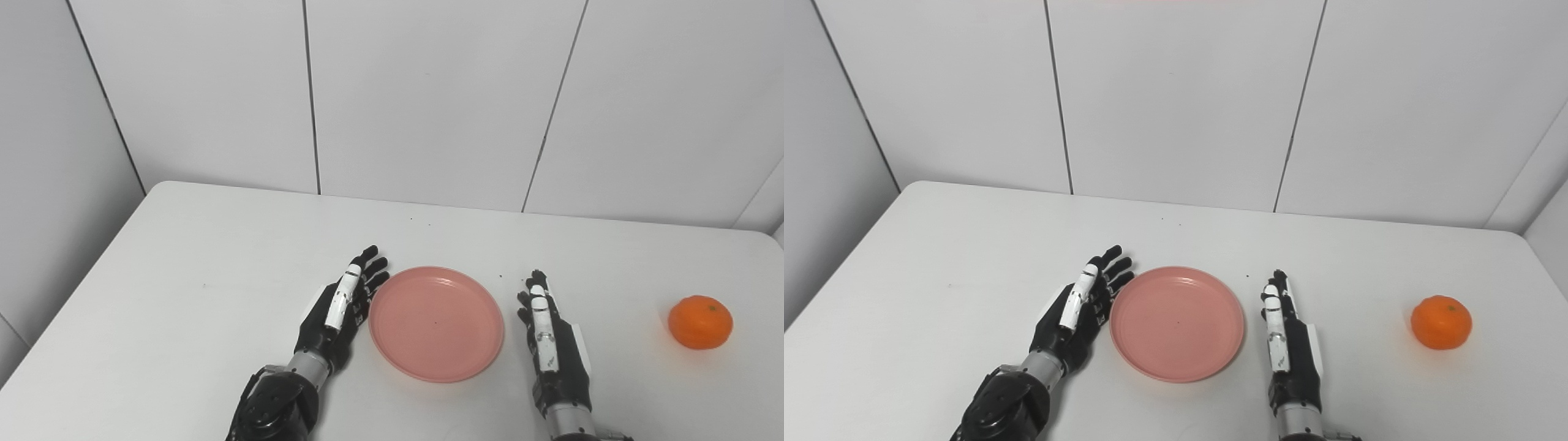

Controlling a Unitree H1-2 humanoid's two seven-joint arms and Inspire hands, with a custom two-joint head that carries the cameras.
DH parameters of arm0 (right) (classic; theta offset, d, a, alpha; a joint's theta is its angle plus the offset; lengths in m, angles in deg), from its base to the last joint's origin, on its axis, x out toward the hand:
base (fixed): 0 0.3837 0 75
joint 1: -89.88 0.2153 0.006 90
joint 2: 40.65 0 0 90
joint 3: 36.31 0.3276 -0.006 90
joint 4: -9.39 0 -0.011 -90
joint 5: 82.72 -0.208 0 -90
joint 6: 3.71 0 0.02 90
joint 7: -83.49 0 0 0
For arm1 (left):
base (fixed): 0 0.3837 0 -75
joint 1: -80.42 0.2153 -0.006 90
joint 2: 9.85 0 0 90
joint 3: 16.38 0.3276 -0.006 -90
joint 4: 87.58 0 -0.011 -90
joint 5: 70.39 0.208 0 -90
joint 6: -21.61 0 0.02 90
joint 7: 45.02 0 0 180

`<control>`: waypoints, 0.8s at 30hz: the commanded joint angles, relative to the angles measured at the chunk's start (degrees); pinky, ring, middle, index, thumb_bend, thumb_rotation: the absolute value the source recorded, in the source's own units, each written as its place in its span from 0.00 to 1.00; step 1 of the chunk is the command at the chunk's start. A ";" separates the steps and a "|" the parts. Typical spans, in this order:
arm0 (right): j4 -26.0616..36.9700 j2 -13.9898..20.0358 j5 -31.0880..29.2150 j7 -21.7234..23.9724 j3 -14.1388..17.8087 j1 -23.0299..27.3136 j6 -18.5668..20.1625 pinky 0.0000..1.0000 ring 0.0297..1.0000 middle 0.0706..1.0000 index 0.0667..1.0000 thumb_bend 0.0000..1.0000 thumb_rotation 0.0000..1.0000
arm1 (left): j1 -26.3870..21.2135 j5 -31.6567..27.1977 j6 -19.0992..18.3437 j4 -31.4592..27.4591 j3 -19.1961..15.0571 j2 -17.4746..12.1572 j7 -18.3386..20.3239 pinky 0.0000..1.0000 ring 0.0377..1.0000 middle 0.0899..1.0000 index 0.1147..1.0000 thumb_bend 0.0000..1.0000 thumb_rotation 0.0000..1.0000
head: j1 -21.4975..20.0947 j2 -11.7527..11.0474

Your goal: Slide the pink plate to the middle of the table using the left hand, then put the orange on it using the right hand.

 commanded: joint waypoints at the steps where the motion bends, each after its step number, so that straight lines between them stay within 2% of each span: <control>1: 2.06 0.02 0.71 -0.40 0.23 2.02 0.90 0.97 0.95 0.97 0.97 0.31 1.00 | 0.25 0.10 0.41 0.29 -0.38 0.17 0.32 0.93 0.93 0.93 0.91 0.38 1.00 | -1.29 -0.05; 4: 3.03 1.03 2.27 -0.46 0.10 3.16 1.61 0.97 0.95 0.97 0.97 0.29 1.00 | 0.06 -0.60 0.90 0.98 -1.23 0.07 0.93 0.93 0.93 0.93 0.91 0.37 1.00 | -4.31 -0.17; 8: 4.72 3.27 3.84 0.64 -0.23 4.77 3.59 0.96 0.94 0.96 0.96 0.31 1.00 | -0.15 -1.21 1.96 2.29 -2.33 0.00 1.94 0.94 0.93 0.94 0.92 0.37 1.00 | -7.32 -0.73; 12: 8.34 5.42 7.03 1.10 -1.07 6.25 7.73 0.92 0.90 0.93 0.92 0.32 1.00 | -0.18 -0.40 2.54 2.95 -2.65 -0.10 1.61 0.93 0.93 0.94 0.93 0.37 1.00 | -9.61 -1.25; 15: 10.45 8.07 10.36 2.27 -2.56 6.79 8.13 0.87 0.90 0.93 0.93 0.31 0.99 | -0.27 -0.99 2.90 3.61 -2.97 -0.30 2.05 0.94 0.94 0.94 0.94 0.37 1.00 | -12.03 -1.97; 18: 12.55 10.13 12.70 3.23 -3.27 6.91 8.93 0.85 0.89 0.92 0.92 0.39 0.90 | -0.31 -1.83 2.80 4.02 -3.42 -0.51 2.57 0.95 0.94 0.94 0.94 0.37 1.00 | -13.52 -2.47; 21: 14.70 11.63 16.48 3.33 -3.40 7.52 11.64 0.86 0.91 0.92 0.92 0.44 0.86 | -0.22 -2.35 2.51 4.16 -3.91 -0.83 3.13 0.95 0.94 0.94 0.94 0.37 1.00 | -15.68 -3.32; 23: 15.88 12.28 18.62 3.29 -3.33 7.91 12.74 0.85 0.91 0.92 0.92 0.47 0.79 | -0.21 -3.15 2.53 4.51 -4.39 -0.98 3.73 0.96 0.95 0.95 0.94 0.36 1.00 | -17.16 -3.89; 24: 16.33 12.51 19.55 3.33 -3.31 8.07 13.07 0.85 0.90 0.92 0.92 0.52 0.73 | -0.22 -3.58 2.57 4.72 -4.62 -1.07 4.04 0.97 0.95 0.96 0.95 0.36 1.00 | -17.34 -3.94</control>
